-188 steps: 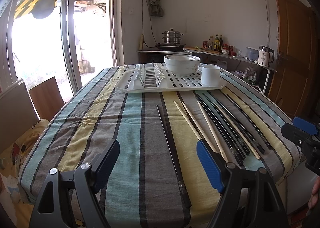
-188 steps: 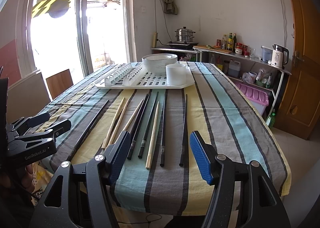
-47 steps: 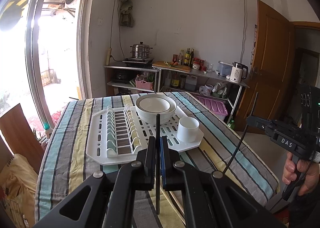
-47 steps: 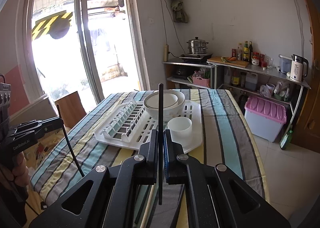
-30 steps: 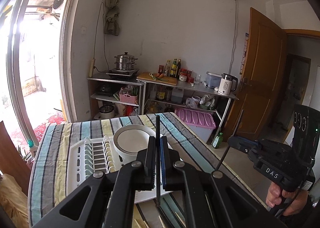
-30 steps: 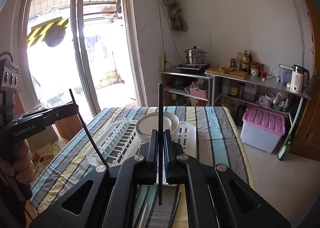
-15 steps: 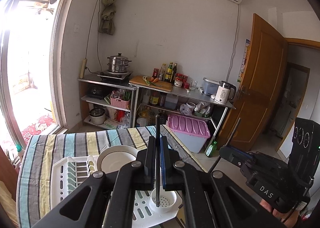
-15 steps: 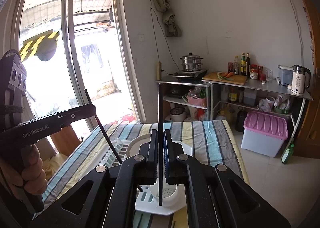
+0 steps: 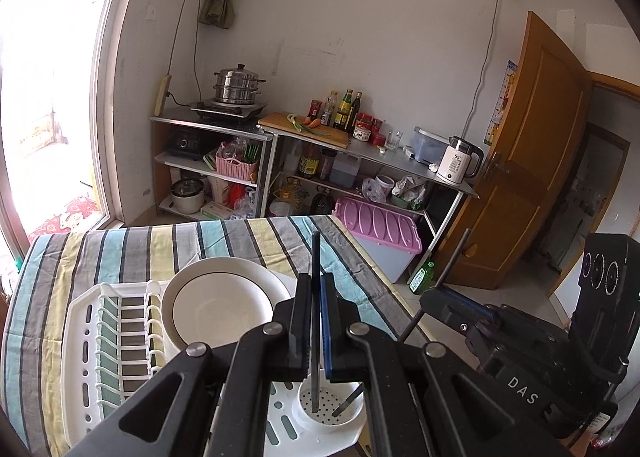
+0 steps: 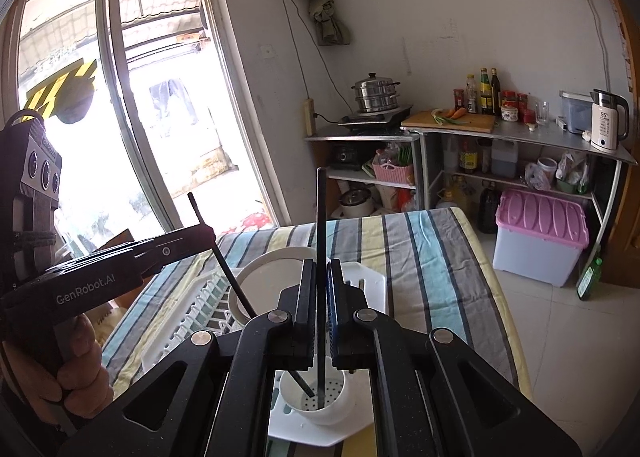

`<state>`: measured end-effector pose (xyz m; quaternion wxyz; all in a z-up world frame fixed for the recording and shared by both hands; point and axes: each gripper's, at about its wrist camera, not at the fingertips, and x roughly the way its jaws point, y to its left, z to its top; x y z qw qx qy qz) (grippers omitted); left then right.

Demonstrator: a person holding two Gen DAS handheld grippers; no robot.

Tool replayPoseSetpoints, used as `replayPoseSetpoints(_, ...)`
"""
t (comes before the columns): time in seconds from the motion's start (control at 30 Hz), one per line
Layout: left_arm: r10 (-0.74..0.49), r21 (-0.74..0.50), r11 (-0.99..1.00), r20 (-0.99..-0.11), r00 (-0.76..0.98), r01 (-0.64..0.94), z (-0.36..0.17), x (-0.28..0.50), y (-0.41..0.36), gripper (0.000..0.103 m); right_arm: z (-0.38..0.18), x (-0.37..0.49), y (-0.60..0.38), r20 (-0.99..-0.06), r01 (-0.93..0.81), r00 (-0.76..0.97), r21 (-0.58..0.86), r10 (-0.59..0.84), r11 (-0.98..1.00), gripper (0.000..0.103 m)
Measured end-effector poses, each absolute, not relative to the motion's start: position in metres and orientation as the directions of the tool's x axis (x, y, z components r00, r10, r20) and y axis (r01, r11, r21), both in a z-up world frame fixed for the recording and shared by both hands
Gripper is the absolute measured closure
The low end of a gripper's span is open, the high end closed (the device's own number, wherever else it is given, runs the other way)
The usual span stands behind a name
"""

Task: Organize utensils
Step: 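Lower the chopsticks into the white cup and open both tools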

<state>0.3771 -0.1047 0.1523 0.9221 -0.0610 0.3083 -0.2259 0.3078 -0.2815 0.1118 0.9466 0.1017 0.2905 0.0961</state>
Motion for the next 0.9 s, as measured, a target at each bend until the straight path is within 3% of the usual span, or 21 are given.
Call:
replayPoseSetpoints(0.77,-0.377,-0.265,0.926,-0.604,0.702,0.27,0.112,0.395,-0.065,0.097,0.077,0.323,-0.313,-0.624,-0.009,0.759,0.274,0.185,0.962,0.094)
replayPoseSetpoints(0.9,-0.36,-0.235,0.933,-0.612,0.704,0.273,0.11,0.387,-0.065,0.097,0.075,0.317,-0.313,-0.632,-0.016,0.753,0.261,0.183,0.965,0.087)
